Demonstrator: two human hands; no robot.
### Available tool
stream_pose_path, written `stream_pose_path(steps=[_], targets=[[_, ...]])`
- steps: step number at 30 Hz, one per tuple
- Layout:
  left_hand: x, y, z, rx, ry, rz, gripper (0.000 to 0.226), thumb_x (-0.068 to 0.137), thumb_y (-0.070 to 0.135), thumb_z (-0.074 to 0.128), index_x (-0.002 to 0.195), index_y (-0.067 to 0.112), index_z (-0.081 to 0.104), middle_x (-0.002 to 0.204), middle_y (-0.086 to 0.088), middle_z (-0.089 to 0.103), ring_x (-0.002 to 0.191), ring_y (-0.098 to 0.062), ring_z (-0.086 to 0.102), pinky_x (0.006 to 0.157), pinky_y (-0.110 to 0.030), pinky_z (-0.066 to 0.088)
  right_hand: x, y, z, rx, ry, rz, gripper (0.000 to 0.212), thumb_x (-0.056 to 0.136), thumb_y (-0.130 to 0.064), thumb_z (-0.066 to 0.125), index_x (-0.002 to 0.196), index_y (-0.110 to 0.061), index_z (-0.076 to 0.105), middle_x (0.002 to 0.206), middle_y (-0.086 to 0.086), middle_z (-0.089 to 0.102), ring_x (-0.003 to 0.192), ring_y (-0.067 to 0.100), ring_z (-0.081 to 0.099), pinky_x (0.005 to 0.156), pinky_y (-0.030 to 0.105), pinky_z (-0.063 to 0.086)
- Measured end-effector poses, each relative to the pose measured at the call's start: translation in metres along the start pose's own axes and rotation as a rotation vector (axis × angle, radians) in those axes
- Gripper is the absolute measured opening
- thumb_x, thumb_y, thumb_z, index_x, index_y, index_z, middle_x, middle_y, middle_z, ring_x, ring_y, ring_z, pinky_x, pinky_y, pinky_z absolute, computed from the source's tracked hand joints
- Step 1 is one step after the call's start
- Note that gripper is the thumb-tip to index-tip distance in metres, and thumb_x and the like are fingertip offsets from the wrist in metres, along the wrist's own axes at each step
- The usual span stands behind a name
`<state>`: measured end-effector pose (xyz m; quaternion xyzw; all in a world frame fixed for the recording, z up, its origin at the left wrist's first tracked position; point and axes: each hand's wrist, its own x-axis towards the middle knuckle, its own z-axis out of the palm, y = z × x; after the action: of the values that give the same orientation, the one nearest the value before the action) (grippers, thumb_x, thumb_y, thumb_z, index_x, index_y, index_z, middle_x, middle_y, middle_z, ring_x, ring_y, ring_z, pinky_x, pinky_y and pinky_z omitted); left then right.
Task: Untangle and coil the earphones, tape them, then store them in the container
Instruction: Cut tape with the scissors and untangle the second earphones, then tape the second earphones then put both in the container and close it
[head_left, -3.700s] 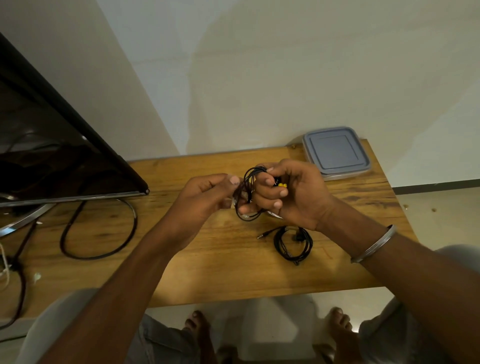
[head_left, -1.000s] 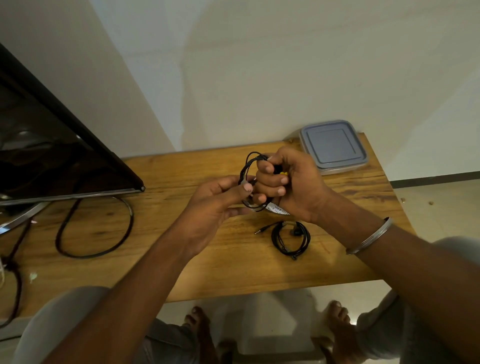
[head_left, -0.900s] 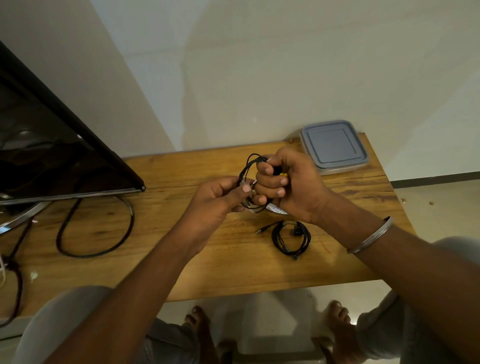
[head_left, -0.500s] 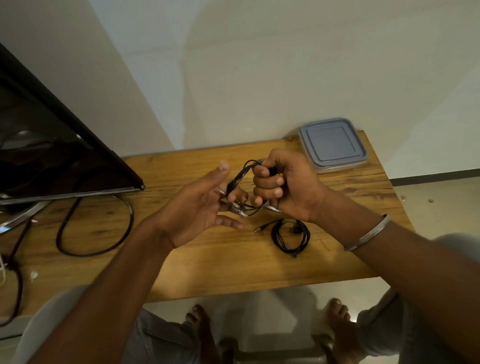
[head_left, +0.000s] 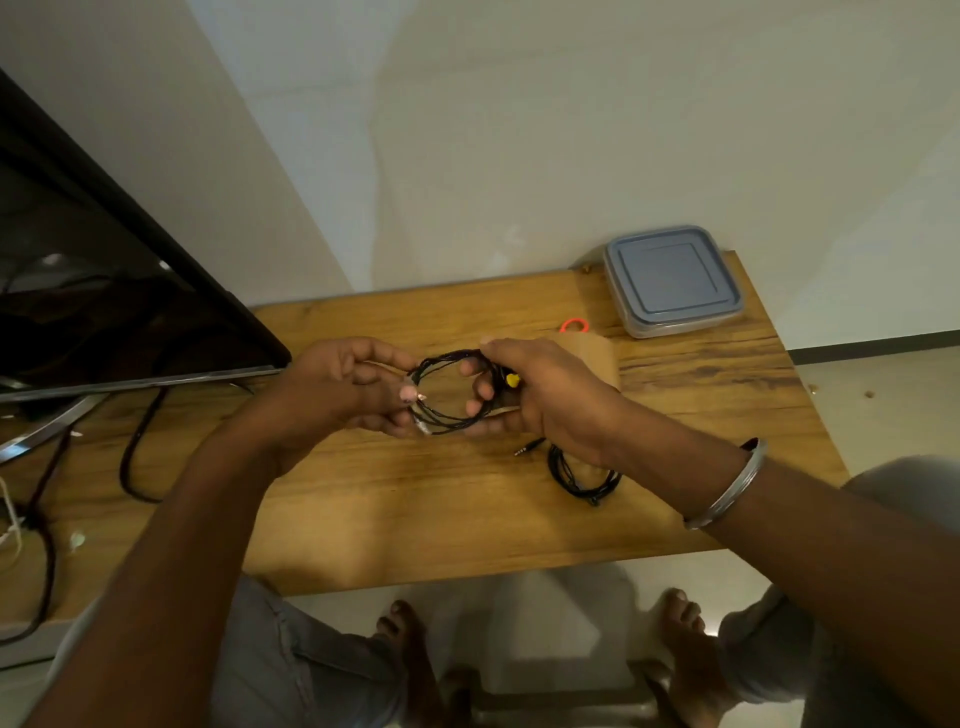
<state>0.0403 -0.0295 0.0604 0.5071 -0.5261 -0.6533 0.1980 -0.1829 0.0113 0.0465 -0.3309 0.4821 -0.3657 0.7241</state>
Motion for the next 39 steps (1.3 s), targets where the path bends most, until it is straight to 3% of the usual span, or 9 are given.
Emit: stream_pose_path(steps=[2,5,10,21,25,28,33,36,39], targets=[[0.000,-0.002,-0.001,0.007,0.014,-0.029,0.071,0.046,0.026,0.097,0.104,-0.001,0.067,0.082,-0.020,0.074,0.063,-0.024,0.072,0.063,-0.035,0.063,0.000,0.005,0.002,-0.094,0.035,-0.043,0.027,0.106,-0.022,0.048,0.110,-0.001,0.064,0.073,0.004,0.058,0.077,0.019,0.067,0.082,0.045,0.062],[0.002,-0.005,0.004,0.054,0.029,-0.078,0.041,0.060,0.006,0.082,0.097,-0.002,0.066,0.077,-0.018,0.074,0.062,-0.023,0.072,0.064,-0.036,0.064,0.000,0.016,0.004,-0.306,0.112,-0.101,0.019,0.105,-0.018,0.049,0.118,-0.006,0.057,0.075,0.004,0.064,0.079,0.019,0.071,0.080,0.040,0.063],[0.014,-0.027,0.013,0.206,0.031,-0.178,0.021,0.077,-0.011,0.075,0.094,-0.003,0.066,0.071,-0.016,0.072,0.058,-0.020,0.072,0.058,-0.032,0.062,0.002,0.045,0.002,-0.639,0.242,-0.110,0.015,0.101,-0.021,0.056,0.109,-0.009,0.062,0.094,0.012,0.072,0.073,0.028,0.075,0.070,0.047,0.063],[0.032,-0.054,0.033,0.417,0.020,-0.108,0.021,0.083,0.006,0.078,0.102,0.014,0.073,0.088,-0.003,0.061,0.064,-0.013,0.064,0.056,-0.025,0.056,0.012,0.073,0.000,-0.428,0.246,0.064,0.011,0.104,-0.018,0.051,0.104,-0.012,0.060,0.091,0.008,0.067,0.054,0.018,0.066,0.053,0.031,0.057],[0.038,-0.059,0.040,0.613,0.132,-0.087,0.009,0.085,0.017,0.077,0.082,0.022,0.071,0.074,0.002,0.065,0.060,-0.012,0.058,0.054,-0.023,0.048,0.008,0.074,0.002,-0.754,0.280,-0.113,0.014,0.101,-0.019,0.054,0.101,-0.012,0.065,0.079,0.004,0.067,0.050,0.011,0.065,0.047,0.023,0.052],[0.038,-0.059,0.038,0.688,0.169,-0.128,0.011,0.085,0.020,0.076,0.076,0.021,0.071,0.067,0.002,0.065,0.060,-0.014,0.060,0.055,-0.022,0.045,0.005,0.078,0.002,-1.081,0.282,-0.315,0.020,0.096,-0.020,0.054,0.103,-0.009,0.069,0.091,0.008,0.066,0.077,0.021,0.064,0.066,0.034,0.054],[0.036,-0.052,0.037,0.742,0.146,-0.196,0.018,0.080,0.023,0.082,0.095,0.019,0.071,0.089,-0.001,0.068,0.070,-0.017,0.065,0.063,-0.033,0.058,0.001,0.071,0.005,-1.503,0.244,-0.362,0.025,0.099,-0.023,0.049,0.121,-0.015,0.057,0.116,0.006,0.059,0.103,0.028,0.059,0.072,0.035,0.046],[0.030,-0.042,0.029,0.611,0.127,-0.255,0.044,0.070,0.027,0.091,0.105,0.025,0.065,0.098,0.003,0.064,0.073,-0.016,0.067,0.058,-0.032,0.058,-0.002,0.062,0.006,-1.565,0.242,-0.380,0.020,0.100,-0.022,0.048,0.116,-0.013,0.055,0.113,0.007,0.060,0.101,0.029,0.061,0.067,0.033,0.040],[0.024,-0.033,0.010,0.621,0.172,-0.162,0.042,0.075,0.029,0.087,0.111,0.026,0.065,0.107,0.004,0.063,0.081,-0.019,0.070,0.058,-0.033,0.059,-0.008,0.045,0.007,-1.542,0.231,-0.446,0.018,0.100,-0.026,0.047,0.106,-0.012,0.057,0.103,0.007,0.064,0.089,0.031,0.065,0.064,0.034,0.044]])
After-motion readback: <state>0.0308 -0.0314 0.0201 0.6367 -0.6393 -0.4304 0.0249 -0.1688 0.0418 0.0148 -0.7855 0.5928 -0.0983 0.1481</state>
